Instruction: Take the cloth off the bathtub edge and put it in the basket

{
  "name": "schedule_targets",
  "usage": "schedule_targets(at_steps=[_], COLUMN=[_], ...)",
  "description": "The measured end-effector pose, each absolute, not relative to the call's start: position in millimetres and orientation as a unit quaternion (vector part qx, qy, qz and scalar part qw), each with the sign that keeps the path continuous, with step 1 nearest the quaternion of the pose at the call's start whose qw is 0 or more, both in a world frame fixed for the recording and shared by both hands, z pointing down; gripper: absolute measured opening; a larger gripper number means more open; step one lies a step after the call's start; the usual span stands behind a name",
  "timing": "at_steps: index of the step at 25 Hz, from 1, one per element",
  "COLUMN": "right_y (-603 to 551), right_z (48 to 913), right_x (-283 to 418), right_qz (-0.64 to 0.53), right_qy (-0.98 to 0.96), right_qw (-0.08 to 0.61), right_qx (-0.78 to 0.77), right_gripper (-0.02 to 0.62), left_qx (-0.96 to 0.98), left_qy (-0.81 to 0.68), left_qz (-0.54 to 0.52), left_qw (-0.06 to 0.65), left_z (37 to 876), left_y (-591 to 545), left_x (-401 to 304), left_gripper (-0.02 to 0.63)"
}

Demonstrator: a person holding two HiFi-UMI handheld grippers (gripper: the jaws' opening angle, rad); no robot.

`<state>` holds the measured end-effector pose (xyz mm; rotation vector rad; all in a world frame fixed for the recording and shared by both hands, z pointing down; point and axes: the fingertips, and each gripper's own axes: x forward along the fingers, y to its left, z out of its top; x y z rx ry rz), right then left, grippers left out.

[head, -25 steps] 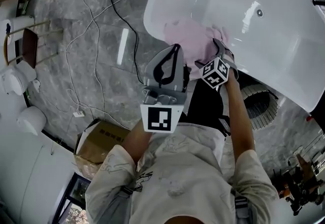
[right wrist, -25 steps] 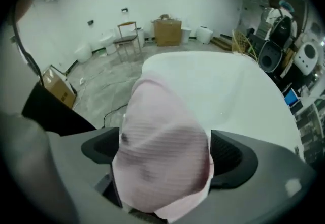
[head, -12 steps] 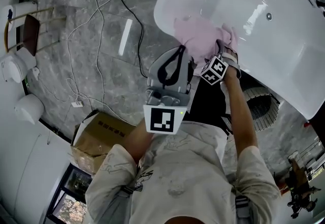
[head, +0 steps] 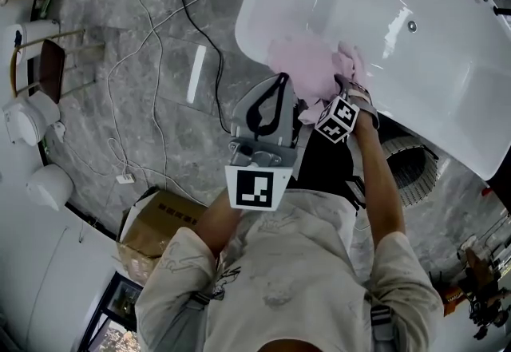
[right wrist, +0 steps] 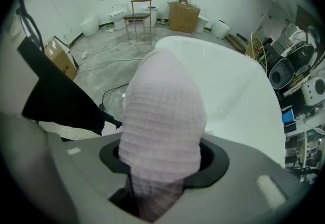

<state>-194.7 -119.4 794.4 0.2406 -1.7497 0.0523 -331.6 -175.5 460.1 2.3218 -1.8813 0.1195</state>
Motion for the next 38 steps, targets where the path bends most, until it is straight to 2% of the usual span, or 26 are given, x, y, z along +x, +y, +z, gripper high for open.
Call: schedule_targets(at_steps=[3, 7, 26, 32, 38], right_y=[-114, -108, -120, -142, -166], right_z=[782, 765, 594, 527, 436], right_x=[-194, -191, -175, -155, -137], right_qz=[0.031, 0.065, 0.137, 0.157, 0.122], right_qy=[-0.77, -0.778, -0.826, -0.834, -0.836], right_qw=[0.626, 0.607, 0.435, 0.357, 0.267], right_qx=[0.118, 0.151, 0.332, 0.391, 0.464], right_gripper=[0.2, 0.178, 0.172, 0.172, 0.17], left_qx=[0.776, 0.779, 0.801, 0.798, 0.794], left_qy=[-0.626, -0.623, -0.598, -0.602, -0.606], left_qz=[0.039, 0.031, 0.001, -0.019, -0.037], left_qw=[0.073, 0.071, 0.026, 0.003, -0.022], left_z=[455, 443, 360, 329, 292], left_y=[-175, -175, -166, -171, -178], left_x=[-331, -327, -290, -290, -294], left_gripper=[0.002, 0.002, 0.002, 0.002, 0.002])
